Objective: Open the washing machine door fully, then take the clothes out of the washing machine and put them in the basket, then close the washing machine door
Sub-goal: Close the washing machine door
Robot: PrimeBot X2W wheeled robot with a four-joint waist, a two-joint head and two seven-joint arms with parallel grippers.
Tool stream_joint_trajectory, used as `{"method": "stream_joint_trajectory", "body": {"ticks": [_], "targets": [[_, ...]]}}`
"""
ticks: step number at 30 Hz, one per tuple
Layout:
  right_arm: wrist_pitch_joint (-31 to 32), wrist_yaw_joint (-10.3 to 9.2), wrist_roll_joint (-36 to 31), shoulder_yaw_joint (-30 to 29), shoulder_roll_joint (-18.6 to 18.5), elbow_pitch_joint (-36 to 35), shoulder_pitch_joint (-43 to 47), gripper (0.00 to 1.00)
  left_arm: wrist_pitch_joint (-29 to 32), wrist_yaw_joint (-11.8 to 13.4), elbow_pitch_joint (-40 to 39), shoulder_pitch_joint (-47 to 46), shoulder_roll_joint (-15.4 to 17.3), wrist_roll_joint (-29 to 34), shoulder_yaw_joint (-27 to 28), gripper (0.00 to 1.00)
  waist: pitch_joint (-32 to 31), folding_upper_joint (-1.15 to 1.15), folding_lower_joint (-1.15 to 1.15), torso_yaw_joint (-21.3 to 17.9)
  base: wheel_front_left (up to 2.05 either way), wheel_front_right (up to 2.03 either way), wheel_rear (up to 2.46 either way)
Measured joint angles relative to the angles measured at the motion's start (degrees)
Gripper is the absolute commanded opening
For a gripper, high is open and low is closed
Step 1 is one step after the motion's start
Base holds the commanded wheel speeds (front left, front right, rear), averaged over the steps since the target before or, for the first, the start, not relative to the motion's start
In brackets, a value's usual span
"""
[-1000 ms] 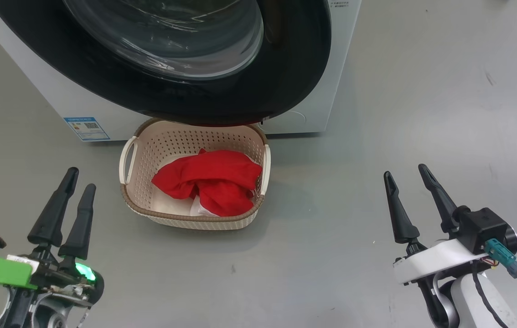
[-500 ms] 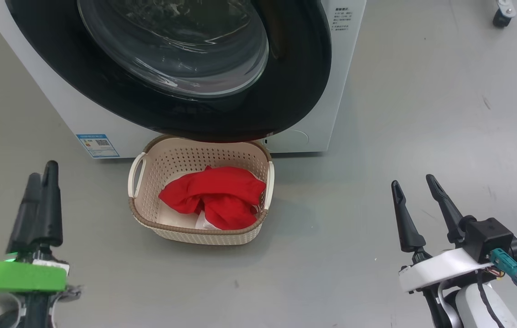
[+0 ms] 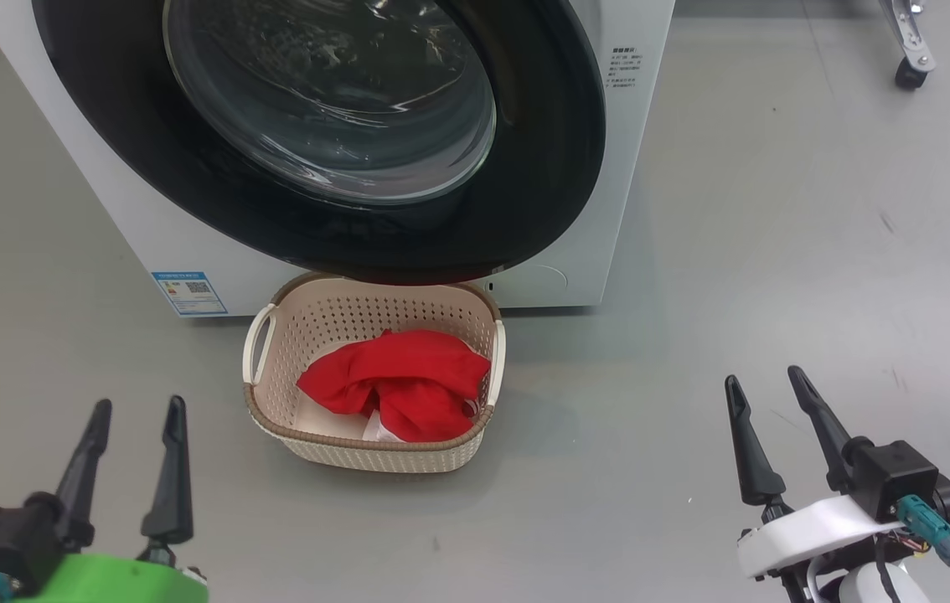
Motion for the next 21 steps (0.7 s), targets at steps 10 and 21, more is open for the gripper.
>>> {"method": "stream_joint_trajectory", "body": {"ticks": [10, 21], "targets": [[0.0, -0.58, 0.0, 0.3, 0.3, 0.4, 2.4, 1.00, -1.2, 5.5, 2.3, 2.6, -1.2, 7.7, -4.6, 1.00, -1.4, 0.00, 0.00, 0.2, 0.00, 0.00, 0.00], [0.0, -1.10, 0.0, 0.6, 0.5, 0.5, 2.9, 1.00, -1.7, 6.5, 4.0, 3.0, -3.3, 9.3, -5.7, 1.00, -1.7, 0.00, 0.00, 0.5, 0.00, 0.00, 0.00]]}}
